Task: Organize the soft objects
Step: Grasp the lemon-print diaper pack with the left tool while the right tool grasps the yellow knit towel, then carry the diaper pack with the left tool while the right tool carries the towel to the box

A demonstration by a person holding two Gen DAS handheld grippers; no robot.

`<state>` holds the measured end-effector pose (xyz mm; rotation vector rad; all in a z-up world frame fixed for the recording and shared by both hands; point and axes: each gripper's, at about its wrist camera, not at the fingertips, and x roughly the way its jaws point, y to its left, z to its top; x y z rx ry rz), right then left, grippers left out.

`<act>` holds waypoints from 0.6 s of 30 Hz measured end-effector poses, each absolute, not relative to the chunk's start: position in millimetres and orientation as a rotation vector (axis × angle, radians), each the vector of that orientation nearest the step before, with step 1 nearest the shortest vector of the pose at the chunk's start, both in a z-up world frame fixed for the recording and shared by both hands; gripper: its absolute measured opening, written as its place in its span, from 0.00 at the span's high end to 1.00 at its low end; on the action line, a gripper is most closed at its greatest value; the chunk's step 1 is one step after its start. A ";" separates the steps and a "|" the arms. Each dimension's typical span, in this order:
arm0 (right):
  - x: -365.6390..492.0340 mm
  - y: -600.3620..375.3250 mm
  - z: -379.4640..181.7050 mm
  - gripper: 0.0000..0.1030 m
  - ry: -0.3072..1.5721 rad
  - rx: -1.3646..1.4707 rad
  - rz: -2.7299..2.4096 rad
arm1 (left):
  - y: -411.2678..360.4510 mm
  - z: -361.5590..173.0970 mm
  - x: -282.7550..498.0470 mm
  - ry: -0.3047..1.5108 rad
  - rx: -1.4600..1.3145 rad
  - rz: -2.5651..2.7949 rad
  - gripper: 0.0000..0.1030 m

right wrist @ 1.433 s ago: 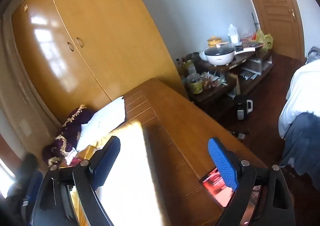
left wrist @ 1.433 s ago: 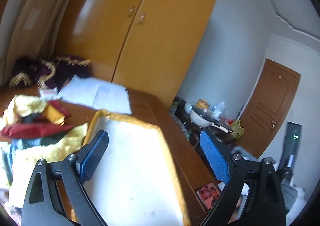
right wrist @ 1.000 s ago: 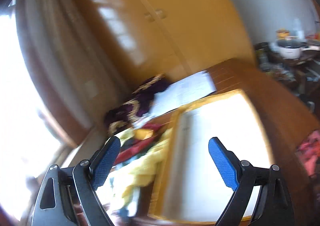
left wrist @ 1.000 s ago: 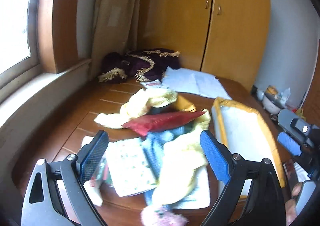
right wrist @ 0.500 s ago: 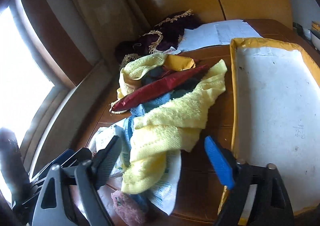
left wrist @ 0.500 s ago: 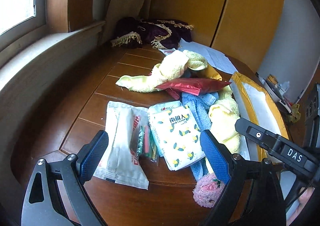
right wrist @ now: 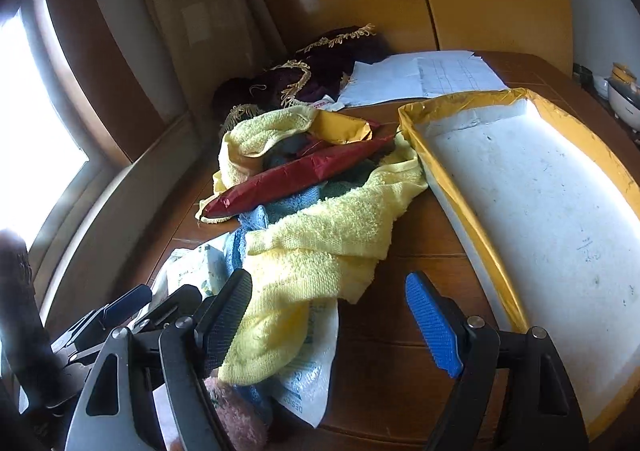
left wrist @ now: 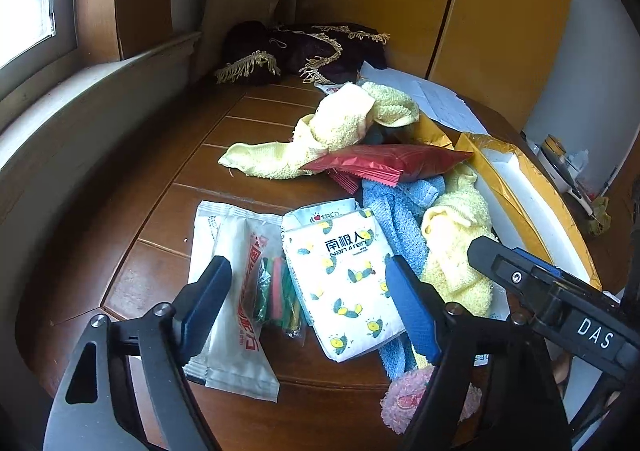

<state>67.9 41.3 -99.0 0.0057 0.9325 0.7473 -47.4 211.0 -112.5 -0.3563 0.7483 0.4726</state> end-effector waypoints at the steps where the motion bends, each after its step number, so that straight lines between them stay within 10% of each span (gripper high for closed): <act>1: 70.4 41.9 -97.6 0.24 0.945 0.013 0.759 | 204.3 -115.7 -51.2 0.742 -0.363 0.464 0.25; 18: 102.0 57.4 -131.8 0.46 0.998 0.080 0.737 | 194.5 -121.2 -49.2 0.742 -0.456 0.398 0.64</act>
